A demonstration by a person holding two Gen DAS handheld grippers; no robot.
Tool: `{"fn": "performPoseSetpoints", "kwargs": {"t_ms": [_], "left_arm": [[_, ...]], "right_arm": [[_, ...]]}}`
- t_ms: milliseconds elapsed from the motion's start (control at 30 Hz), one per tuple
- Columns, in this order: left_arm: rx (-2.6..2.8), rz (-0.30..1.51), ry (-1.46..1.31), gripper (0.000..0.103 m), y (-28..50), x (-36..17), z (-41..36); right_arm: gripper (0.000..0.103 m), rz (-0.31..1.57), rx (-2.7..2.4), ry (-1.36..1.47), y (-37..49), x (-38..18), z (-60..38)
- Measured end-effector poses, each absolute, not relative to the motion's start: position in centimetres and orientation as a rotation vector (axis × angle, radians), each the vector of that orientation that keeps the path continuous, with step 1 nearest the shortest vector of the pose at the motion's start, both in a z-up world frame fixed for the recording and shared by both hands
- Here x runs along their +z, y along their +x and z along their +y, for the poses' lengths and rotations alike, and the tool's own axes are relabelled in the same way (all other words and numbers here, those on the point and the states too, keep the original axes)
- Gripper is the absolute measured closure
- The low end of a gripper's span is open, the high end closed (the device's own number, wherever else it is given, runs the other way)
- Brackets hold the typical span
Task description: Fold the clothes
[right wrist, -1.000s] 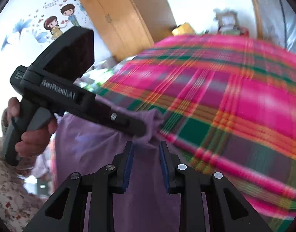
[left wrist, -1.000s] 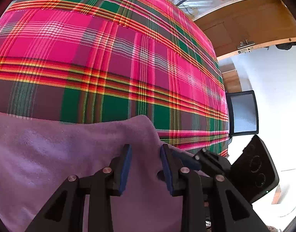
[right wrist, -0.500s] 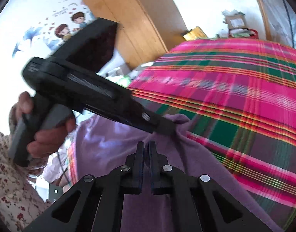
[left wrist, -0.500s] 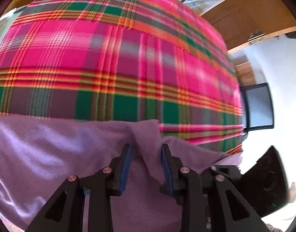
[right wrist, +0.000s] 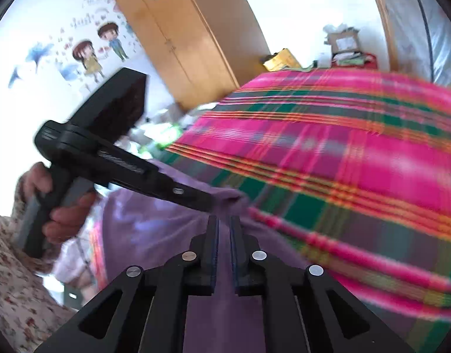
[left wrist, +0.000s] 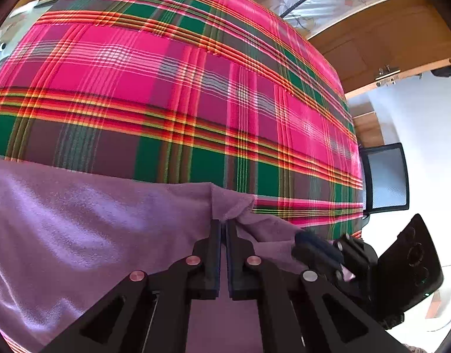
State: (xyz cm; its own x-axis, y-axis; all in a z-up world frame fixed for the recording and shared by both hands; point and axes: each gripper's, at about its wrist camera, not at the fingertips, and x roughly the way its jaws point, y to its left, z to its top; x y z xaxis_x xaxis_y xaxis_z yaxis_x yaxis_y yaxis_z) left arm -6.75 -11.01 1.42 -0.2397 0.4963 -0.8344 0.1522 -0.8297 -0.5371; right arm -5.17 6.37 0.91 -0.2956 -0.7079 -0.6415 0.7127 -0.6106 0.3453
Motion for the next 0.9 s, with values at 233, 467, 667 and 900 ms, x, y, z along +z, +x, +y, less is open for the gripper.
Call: {"fn": "performPoseSetpoints", "kwargs": {"t_ms": [233,467,667,900], "left_arm": [[2.155,-0.859,-1.693,0.1,-5.9,2.0,-12.1],[2.153,-0.896,-1.606,0.1,-5.2,2.7,-12.6],[2.169,-0.926,-1.582,0.103,-4.9,2.7,-13.7],[2.147,-0.916,-1.584,0.103,-4.9,2.4,-13.7]], "right_arm": [[0.079,0.198,-1.989,0.978,-6.2,0.2,4.5],[0.078,0.199,-1.919,1.057,-7.3,-1.2,2.9],[0.078,0.222,-1.878,1.085,-7.3,-1.6,1.5],[0.078,0.256,-1.889,1.095,-7.8,-2.0,0.1]]}}
